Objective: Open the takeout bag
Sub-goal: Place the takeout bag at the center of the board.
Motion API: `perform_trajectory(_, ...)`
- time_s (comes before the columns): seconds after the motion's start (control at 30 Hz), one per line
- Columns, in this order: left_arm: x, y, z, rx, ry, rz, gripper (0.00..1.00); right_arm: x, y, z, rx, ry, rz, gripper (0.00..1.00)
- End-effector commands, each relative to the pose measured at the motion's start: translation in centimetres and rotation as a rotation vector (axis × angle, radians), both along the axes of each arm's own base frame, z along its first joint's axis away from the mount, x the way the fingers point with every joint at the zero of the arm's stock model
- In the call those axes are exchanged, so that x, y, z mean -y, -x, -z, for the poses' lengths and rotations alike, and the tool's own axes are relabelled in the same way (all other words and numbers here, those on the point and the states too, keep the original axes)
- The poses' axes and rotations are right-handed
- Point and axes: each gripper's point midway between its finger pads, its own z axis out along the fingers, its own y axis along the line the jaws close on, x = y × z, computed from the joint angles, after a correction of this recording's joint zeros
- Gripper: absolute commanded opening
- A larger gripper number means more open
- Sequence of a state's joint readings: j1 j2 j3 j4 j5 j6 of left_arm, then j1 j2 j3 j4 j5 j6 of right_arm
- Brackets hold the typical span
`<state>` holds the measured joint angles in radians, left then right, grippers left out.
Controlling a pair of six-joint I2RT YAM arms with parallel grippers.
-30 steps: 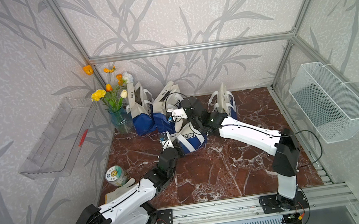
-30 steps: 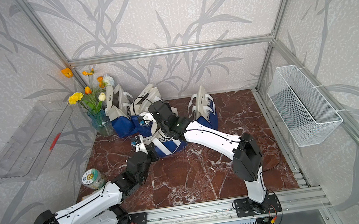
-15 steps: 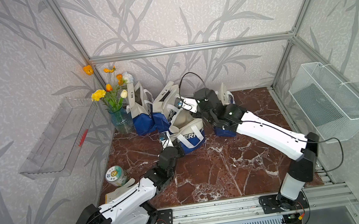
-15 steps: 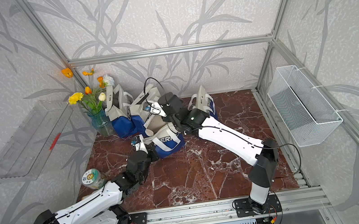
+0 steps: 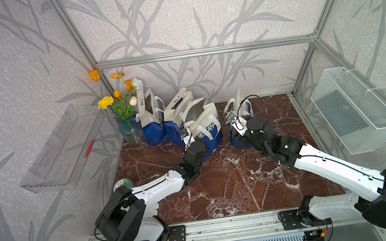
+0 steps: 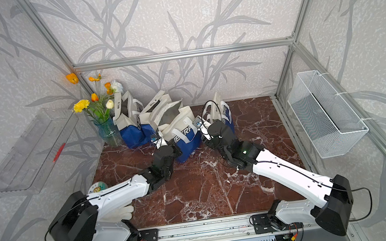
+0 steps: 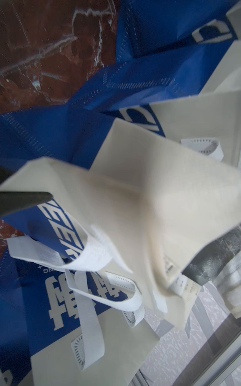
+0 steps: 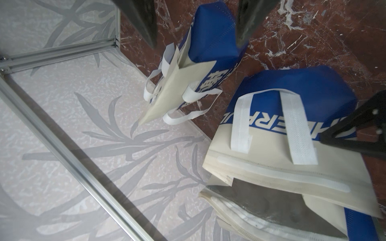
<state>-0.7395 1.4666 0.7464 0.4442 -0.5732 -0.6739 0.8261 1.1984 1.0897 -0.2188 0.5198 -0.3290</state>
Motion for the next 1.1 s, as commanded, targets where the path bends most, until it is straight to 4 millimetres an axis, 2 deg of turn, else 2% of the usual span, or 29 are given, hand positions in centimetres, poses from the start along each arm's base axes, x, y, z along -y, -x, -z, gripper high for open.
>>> perform_trajectory(0.0, 0.7, -2.0, -0.8, 0.052, 0.001, -0.083, 0.00, 1.0, 0.6, -1.4, 0.045, -0.124, 0.038, 0.59)
perform_trajectory(0.1, 1.5, -3.7, 0.1, 0.071, -0.016, -0.128, 0.02, 2.0, 0.9, -0.5, 0.035, -0.111, 0.063, 0.59)
perform_trajectory(0.3, 3.6, -6.1, 0.5, 0.092, -0.059, -0.129, 0.55, 4.2, 1.2, 0.8, 0.011, -0.153, 0.142, 0.62)
perform_trajectory(0.47, 5.4, -7.4, -0.7, 0.146, -0.142, -0.065, 0.82, 6.0, 1.2, 2.0, -0.018, -0.190, 0.205, 0.62)
perform_trajectory(0.6, 6.4, -6.9, -1.4, 0.182, -0.158, 0.023, 0.84, 7.3, 1.3, 2.1, -0.032, -0.250, 0.254, 0.63)
perform_trajectory(0.73, 6.7, -5.3, -0.5, 0.173, -0.149, 0.118, 0.84, 9.7, 1.2, 1.8, -0.060, -0.426, 0.351, 0.63)
perform_trajectory(0.93, 7.7, -0.9, 1.7, 0.157, -0.163, 0.354, 0.79, 9.2, 1.6, 1.7, -0.022, -0.481, 0.269, 0.63)
perform_trajectory(1.07, 9.3, 2.7, 1.5, 0.202, -0.200, 0.543, 0.77, 9.2, 2.0, 2.5, -0.009, -0.493, 0.246, 0.63)
